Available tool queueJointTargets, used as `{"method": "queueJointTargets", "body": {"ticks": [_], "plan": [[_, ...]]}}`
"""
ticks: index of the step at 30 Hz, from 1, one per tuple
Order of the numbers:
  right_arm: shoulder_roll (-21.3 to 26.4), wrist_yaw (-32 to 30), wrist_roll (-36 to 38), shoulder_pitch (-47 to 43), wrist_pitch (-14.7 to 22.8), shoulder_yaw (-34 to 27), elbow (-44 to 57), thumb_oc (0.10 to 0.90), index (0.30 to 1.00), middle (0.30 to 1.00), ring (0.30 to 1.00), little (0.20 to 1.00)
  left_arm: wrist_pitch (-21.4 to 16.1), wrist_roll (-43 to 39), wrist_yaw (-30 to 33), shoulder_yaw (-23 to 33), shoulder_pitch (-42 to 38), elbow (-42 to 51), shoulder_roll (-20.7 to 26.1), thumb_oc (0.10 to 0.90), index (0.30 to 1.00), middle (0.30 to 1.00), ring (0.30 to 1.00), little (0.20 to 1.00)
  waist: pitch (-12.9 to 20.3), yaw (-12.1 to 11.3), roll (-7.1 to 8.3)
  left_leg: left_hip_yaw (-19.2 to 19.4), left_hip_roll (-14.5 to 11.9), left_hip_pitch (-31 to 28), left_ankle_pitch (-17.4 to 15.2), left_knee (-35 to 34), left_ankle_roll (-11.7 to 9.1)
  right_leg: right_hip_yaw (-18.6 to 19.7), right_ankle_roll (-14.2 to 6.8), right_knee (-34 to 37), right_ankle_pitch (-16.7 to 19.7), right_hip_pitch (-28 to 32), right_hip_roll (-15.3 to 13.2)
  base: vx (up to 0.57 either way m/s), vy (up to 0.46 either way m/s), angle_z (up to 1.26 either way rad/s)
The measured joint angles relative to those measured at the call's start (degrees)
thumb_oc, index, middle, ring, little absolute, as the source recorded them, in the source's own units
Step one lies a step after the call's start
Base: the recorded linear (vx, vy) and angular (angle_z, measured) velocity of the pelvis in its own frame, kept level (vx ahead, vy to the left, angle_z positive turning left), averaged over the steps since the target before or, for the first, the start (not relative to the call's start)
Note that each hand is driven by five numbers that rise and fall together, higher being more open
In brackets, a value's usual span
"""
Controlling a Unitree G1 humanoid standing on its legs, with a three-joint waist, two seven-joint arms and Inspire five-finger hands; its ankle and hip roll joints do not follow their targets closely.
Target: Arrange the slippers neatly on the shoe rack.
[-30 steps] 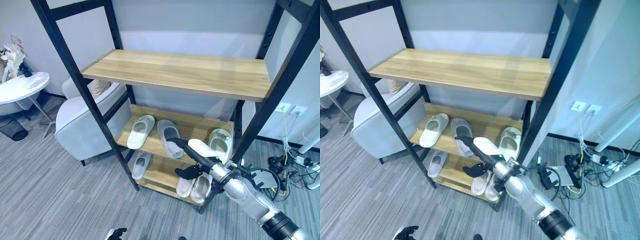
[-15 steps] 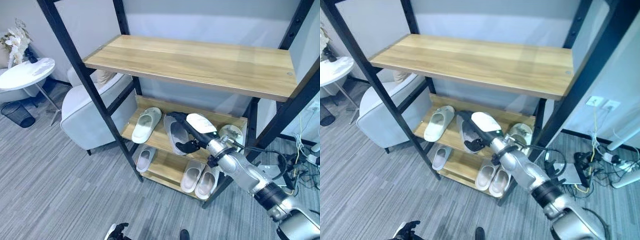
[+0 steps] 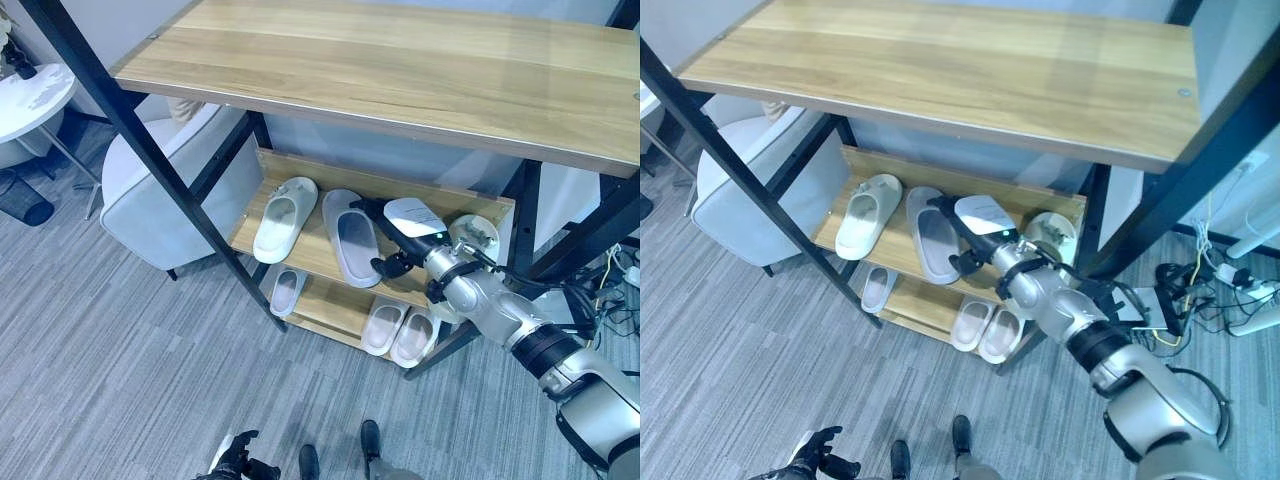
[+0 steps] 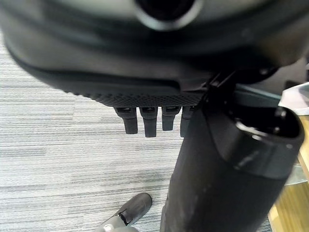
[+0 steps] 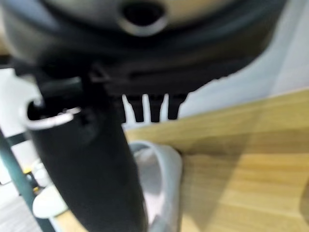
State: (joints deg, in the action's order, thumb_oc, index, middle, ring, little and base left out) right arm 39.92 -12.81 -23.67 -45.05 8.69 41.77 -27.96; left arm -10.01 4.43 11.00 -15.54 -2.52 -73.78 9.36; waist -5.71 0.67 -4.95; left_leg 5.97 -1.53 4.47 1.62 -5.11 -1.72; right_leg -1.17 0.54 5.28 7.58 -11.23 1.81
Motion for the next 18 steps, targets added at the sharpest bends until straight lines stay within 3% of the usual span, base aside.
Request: {"method": "queueJointTargets", "body": {"ticks": [9, 18], "plan": [[0.15, -1.51, 3.66, -4.59, 0.10, 0.36, -5.52, 0.800, 0.900, 0.900, 0.900, 0.900, -1.03, -2.13, 1.08, -0.02, 0.07, -0.07, 0.23, 0.800, 0.900, 0.900, 0.900, 0.900, -0.34, -3.35, -0.55, -0.27, 0.10, 2.38, 0.19, 0.01, -0.03, -0.20, 0.05, -0.01, 0.16, -2.21, -0.10, 0.01, -0.007, 0.02], [0.12, -4.22, 4.92, -7.59, 0.33, 0.28, -8.73, 0.800, 0.900, 0.900, 0.900, 0.900, -1.23, -2.19, 1.23, -0.22, 0.03, -0.32, 1.46, 0.800, 0.900, 0.900, 0.900, 0.900, -2.09, -3.35, 0.22, -0.69, 0.46, 4.42, 0.41, 0.01, -0.08, -0.62, -0.10, -0.02, 0.27, -3.96, -0.55, 0.00, -0.004, 0.02]]}}
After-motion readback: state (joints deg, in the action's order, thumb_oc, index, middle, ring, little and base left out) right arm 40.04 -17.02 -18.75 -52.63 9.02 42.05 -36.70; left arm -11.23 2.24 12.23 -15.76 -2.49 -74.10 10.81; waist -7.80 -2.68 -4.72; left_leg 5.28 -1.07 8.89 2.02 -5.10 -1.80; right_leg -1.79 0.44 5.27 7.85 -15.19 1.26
